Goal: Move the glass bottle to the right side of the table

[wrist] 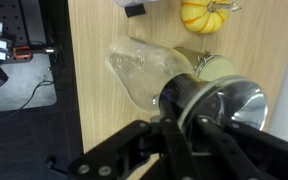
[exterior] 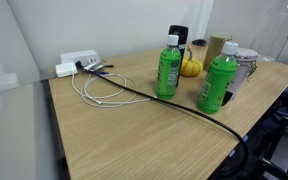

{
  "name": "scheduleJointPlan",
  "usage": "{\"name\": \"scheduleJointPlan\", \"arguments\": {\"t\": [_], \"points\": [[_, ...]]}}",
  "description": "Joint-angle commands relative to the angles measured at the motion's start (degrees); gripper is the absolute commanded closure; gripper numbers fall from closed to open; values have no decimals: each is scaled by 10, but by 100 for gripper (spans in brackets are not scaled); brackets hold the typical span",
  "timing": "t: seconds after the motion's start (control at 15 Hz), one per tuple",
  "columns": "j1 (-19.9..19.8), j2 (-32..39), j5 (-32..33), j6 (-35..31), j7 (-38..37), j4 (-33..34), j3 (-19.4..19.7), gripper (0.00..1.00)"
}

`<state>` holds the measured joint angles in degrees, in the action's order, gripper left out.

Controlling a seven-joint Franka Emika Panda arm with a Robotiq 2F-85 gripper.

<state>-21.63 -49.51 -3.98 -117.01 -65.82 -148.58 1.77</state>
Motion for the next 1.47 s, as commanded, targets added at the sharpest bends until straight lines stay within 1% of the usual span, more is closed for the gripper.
{"name": "scheduleJointPlan", "arguments": {"t": [0.0, 0.33, 0.6, 1.0, 1.27, 1.4], "points": [[1, 2, 0, -5, 0, -2, 1, 96], [1, 14, -3, -35, 7, -34, 8, 96], [-1, 34, -7, -84, 8, -54, 15, 96], [-5, 86, 1, -164, 10, -72, 16, 96], [-14, 112, 6, -194, 9, -78, 21, 96], [-14, 122, 1, -198, 9, -79, 27, 96]]}}
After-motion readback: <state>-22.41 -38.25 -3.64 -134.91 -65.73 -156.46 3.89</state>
